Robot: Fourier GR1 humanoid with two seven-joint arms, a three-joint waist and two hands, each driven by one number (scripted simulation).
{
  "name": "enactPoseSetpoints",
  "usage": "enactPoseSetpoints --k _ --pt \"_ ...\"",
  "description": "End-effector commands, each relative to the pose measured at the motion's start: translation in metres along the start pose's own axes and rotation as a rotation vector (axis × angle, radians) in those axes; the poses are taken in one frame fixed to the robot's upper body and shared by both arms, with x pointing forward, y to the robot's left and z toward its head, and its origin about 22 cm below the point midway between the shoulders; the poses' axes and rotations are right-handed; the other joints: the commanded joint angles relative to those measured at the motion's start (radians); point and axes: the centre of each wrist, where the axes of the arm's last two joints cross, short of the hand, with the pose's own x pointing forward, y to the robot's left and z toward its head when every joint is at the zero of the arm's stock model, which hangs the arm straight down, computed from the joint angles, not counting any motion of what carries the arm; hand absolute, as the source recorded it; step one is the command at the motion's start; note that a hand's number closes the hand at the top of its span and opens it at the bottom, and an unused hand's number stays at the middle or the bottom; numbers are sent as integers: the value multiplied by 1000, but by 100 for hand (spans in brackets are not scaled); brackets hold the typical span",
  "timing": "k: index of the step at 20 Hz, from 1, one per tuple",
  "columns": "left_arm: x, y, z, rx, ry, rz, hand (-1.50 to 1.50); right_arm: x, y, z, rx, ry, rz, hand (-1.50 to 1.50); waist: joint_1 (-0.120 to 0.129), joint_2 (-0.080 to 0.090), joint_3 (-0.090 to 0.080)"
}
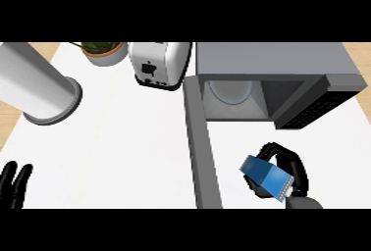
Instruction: Pick up the milk, place it into the microwave and close the microwave
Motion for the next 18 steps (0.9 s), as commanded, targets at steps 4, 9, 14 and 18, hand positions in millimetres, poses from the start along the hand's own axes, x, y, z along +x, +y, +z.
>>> enactPoseSetpoints --k 4,9,14,18 --pt "-10 0 -4 14 12 -2 -150 34 44 -65 38 -55 61 150 0 0 0" --pt "-13 26 5 11 4 -16 -150 43 59 -126 -24 12 174 150 24 2 -1" --pt "-20 19 0 -15 23 -3 -150 35 68 -155 -41 72 314 150 18 5 0" --pt "-28 22 1 -38 30 11 -150 40 53 -192 -81 70 359 150 29 9 1"
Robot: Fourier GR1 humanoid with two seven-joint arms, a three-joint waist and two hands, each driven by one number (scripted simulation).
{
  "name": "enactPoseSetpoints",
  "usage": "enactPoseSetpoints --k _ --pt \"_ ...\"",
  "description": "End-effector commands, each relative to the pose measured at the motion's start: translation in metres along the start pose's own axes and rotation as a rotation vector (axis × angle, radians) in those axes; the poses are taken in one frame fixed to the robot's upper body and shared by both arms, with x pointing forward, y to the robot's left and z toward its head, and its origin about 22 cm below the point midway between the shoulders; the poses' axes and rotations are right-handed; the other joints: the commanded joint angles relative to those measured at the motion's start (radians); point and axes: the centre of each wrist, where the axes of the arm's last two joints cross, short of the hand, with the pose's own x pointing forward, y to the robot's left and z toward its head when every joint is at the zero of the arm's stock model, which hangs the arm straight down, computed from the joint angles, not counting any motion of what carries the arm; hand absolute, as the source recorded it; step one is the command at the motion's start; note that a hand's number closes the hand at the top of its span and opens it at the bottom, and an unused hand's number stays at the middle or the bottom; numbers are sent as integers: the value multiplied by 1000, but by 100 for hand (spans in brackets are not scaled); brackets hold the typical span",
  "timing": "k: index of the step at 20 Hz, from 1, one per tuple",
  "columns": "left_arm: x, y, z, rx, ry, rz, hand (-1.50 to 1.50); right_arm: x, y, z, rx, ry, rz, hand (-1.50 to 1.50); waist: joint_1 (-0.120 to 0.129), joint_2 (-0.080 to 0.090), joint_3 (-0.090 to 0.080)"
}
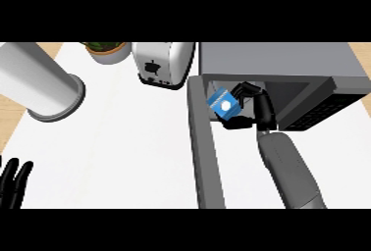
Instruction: Pick up the milk, place it into the microwave and close the microwave
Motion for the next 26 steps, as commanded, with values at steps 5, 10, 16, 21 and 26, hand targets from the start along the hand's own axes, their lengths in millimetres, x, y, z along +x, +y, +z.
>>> enactPoseSetpoints --k 5,10,16,21,26 --pt "5 10 0 -7 -30 6 -150 -8 -23 -42 -52 60 143 150 37 14 1" --pt "-6 2 -9 -41 -22 26 -150 11 -34 -71 -203 66 254 150 55 28 2" --pt "-9 8 -8 -35 6 -5 -150 4 -49 -68 -340 -35 438 150 66 35 2" --pt "-8 0 -12 -47 -15 -37 -150 18 -56 -86 -155 -1 521 -150 80 41 3" --pt "-6 3 -10 -63 -24 -51 -150 10 -32 -76 -59 6 528 -150 86 39 3"
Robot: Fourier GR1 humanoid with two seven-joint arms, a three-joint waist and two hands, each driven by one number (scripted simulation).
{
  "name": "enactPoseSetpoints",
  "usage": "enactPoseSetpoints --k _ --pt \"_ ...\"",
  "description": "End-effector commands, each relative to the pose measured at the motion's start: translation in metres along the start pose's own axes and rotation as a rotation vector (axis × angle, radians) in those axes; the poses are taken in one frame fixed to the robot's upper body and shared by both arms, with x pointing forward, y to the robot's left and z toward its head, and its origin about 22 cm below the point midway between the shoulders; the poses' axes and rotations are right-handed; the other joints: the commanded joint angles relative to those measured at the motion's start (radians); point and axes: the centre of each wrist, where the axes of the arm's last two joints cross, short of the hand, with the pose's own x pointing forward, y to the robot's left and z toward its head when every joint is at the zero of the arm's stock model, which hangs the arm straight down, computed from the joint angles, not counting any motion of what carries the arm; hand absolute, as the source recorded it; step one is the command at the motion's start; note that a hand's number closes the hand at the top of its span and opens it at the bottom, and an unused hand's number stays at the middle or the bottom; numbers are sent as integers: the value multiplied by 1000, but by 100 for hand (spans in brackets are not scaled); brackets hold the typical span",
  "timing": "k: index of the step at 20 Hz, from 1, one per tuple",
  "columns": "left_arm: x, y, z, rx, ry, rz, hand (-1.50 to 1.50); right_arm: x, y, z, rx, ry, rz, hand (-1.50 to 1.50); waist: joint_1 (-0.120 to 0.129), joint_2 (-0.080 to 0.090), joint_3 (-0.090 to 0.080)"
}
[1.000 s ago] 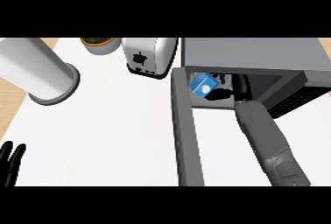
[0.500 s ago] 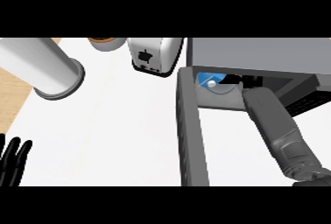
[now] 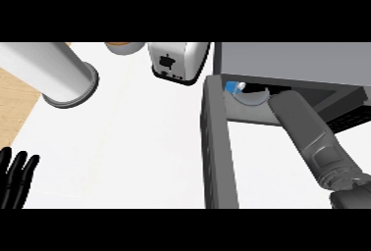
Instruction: Pick up the milk, place it into the microwave and close the microwave
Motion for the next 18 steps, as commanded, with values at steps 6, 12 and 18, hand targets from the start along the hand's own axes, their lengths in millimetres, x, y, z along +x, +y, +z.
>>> enactPoseSetpoints --k 6,12,18 --pt "1 2 0 -18 11 -26 -150 21 25 2 73 -6 -23 -150 -9 -6 0" --pt "3 -2 3 -4 14 -17 -150 10 10 -1 -20 18 -51 -150 -18 -7 0" --pt "3 -2 3 -7 21 -34 -150 18 0 -14 -93 36 -52 -150 -21 -10 0"
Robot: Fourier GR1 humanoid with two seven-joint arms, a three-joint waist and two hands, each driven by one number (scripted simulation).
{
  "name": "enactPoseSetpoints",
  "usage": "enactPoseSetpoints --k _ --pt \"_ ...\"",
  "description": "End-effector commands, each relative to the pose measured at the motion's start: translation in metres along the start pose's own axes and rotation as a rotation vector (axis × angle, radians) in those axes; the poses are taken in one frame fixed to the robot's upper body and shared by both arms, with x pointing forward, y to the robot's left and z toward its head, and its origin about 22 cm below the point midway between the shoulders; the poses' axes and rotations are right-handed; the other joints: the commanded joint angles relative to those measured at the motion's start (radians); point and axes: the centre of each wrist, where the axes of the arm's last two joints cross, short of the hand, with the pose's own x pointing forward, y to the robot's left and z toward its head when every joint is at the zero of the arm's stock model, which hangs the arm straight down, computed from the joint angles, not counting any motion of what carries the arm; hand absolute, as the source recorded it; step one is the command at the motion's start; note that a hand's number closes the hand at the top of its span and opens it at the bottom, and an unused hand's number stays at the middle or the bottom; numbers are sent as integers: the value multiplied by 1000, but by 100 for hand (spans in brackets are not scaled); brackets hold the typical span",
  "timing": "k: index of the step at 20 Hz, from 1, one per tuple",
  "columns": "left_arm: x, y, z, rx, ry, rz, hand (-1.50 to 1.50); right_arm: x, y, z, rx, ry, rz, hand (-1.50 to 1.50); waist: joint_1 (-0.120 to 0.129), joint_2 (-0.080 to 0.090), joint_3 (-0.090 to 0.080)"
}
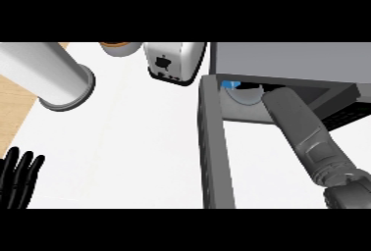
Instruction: Pick up the milk, place it into the microwave and close the microwave
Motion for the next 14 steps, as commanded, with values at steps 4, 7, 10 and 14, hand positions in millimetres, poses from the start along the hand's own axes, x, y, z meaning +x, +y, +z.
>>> enactPoseSetpoints --k 4,7,10,14 --pt "-2 -5 11 -24 7 -3 -150 -10 -15 -4 -79 11 -7 -150 0 -6 -1" --pt "9 -13 11 9 5 -9 -150 -10 -30 -14 -90 -14 -9 -150 -9 -10 0" --pt "11 -10 8 0 -1 -11 -150 -17 -32 -10 -108 -24 -34 -150 -18 -9 0" --pt "1 -12 11 4 25 -1 -150 -37 -45 -2 -99 -22 -75 -150 -18 -9 0"
